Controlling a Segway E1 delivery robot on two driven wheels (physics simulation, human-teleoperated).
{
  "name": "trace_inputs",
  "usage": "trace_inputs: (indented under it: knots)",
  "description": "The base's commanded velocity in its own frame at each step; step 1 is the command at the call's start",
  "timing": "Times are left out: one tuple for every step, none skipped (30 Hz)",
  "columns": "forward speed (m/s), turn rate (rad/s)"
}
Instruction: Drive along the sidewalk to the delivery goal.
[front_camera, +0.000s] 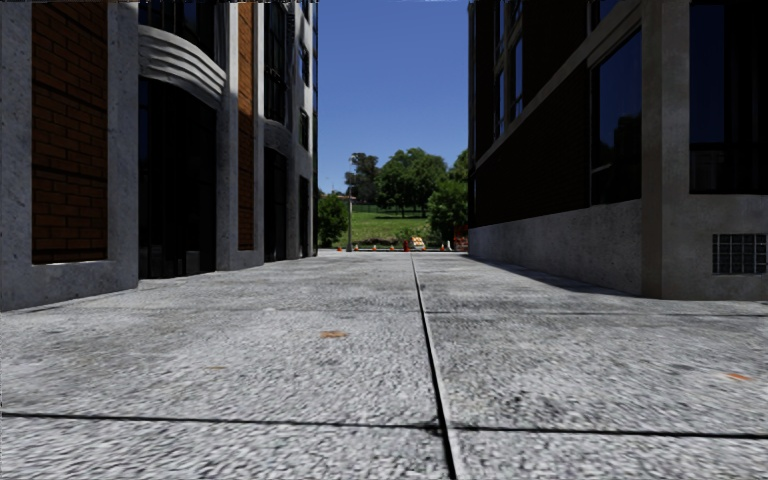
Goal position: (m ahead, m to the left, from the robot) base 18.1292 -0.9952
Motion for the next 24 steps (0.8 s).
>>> trace_inputs:
  knots:
    - [2.00, 0.00]
    - [2.00, 0.00]
    - [2.00, 0.00]
    - [2.00, 0.00]
    - [2.00, 0.00]
    - [2.00, 0.00]
    - [2.00, 0.00]
    - [2.00, 0.00]
    - [2.00, -0.38]
    - [2.00, -0.96]
    - [2.00, -1.20]
    - [2.00, -1.20]
    - [2.00, -1.20]
    - [2.00, -1.19]
    - [2.00, -0.14]
    - [2.00, 0.00]
    - [2.00, 0.00]
    - [2.00, 0.00]
    - [2.00, 0.00]
    - [2.00, 0.00]
    - [2.00, 0.00]
    - [2.00, 0.00]
    - [2.00, 0.00]
    - [2.00, 0.00]
